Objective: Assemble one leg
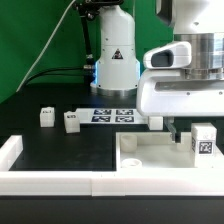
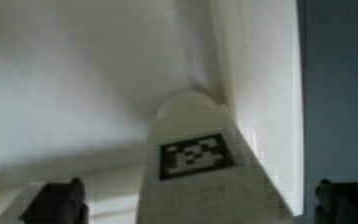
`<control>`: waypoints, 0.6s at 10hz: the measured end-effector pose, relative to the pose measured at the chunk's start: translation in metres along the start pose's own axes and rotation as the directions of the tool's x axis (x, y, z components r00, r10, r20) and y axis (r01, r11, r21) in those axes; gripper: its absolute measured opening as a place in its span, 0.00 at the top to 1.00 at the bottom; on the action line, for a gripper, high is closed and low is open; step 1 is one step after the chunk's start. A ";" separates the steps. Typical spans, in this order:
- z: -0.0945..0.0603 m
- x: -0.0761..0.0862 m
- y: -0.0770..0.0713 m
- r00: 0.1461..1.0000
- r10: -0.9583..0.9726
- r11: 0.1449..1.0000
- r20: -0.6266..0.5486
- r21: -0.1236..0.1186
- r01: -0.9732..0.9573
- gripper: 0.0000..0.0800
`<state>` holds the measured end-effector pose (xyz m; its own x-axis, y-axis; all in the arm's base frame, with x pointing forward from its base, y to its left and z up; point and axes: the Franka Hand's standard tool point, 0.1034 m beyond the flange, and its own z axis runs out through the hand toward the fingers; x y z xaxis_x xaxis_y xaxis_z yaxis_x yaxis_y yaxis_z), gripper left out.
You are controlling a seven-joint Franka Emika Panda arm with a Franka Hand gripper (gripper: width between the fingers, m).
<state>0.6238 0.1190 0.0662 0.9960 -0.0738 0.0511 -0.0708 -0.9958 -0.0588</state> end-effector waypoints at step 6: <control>0.000 0.000 0.002 0.998 -0.059 0.998 0.000 -0.001 0.059 0.64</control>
Offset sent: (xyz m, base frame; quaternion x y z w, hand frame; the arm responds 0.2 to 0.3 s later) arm 0.0000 0.0000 0.0000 0.0000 0.0000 0.0000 1.0000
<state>0.6238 0.1166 0.0658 0.9984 -0.0154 0.0541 -0.0124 -0.9984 -0.0546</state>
